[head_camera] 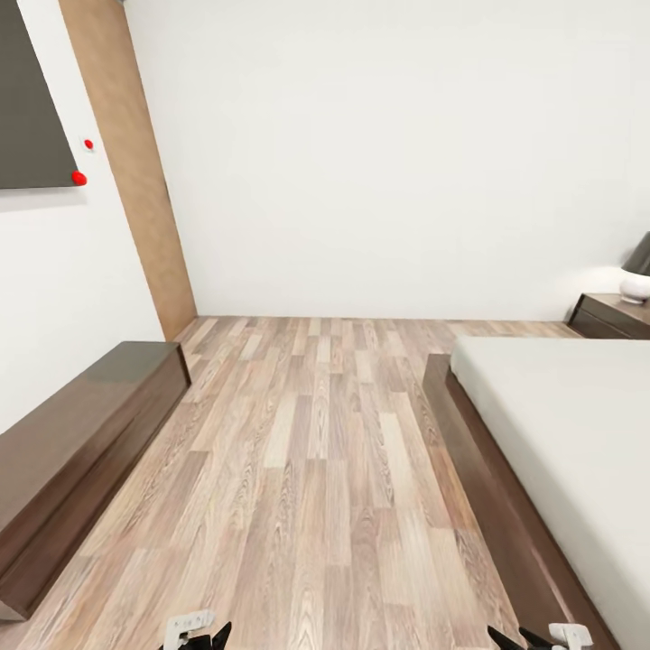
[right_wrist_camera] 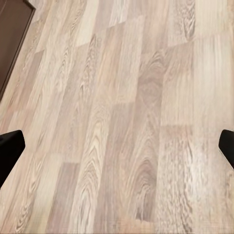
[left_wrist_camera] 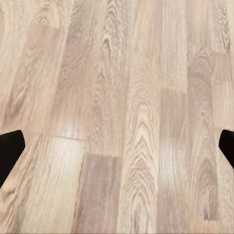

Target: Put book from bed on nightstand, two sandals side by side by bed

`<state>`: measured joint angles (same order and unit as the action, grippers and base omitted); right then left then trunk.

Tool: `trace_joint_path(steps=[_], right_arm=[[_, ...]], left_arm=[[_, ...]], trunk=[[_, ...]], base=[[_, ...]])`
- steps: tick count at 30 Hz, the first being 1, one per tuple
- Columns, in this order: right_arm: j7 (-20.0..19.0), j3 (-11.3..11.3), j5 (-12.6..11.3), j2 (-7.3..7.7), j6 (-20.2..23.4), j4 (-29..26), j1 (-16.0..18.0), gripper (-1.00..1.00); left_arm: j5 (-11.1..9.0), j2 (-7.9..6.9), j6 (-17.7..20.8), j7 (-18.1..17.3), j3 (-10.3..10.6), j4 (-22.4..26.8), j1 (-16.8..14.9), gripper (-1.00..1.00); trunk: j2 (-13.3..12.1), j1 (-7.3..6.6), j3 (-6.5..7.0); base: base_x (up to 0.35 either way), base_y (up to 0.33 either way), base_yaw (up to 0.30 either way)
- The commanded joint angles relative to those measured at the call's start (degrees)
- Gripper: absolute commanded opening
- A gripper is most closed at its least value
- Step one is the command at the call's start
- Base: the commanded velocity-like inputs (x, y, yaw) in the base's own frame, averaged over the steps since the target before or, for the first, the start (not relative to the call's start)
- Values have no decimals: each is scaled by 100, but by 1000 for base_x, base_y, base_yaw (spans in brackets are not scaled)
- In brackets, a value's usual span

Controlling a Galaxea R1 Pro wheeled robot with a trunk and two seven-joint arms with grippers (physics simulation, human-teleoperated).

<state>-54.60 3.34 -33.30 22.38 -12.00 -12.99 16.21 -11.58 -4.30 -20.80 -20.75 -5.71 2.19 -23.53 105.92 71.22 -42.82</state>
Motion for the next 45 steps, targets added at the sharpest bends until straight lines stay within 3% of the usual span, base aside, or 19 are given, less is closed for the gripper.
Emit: trace_joint_path(steps=[1,23,27,29,33,36,41,45], right_arm=[[-7,35,-27,3,-38,7,5,100],[9,48,-25,-4,-39,7,5,100],[650,77,-5,-21,-34,7,5,100],[1158,87,11,-117,-32,7,5,100],[2503,95,38,-577,-30,7,5,100],[2866,96,47,-730,-30,13,5,100],[3028,97,51,-831,-30,13,5,100],[3040,97,52,-1152,-30,8,5,100]], left_arm=[[-20,-1,3,-49,-44,-8,-4,100],[-20,-1,1,-44,-42,-8,-3,100],[-13,-1,1,-38,-37,-8,-3,100],[-12,4,-1,-36,-36,-11,-3,100],[-11,6,2,-35,-36,-15,-3,100],[-11,5,0,-35,-36,-13,-3,100],[-11,8,-2,-35,-36,-16,-3,100],[-11,8,-1,-35,-36,-24,-4,100]], trunk=[[2,3,-5],[2,3,-5],[2,3,-5],[2,3,-5],[2,3,-5],[2,3,-5],[2,3,-5],[2,3,-5]], base=[[331,0,0],[331,0,0],[332,0,0],[332,0,0],[332,0,0],[331,0,0],[332,0,0],[332,0,0]])
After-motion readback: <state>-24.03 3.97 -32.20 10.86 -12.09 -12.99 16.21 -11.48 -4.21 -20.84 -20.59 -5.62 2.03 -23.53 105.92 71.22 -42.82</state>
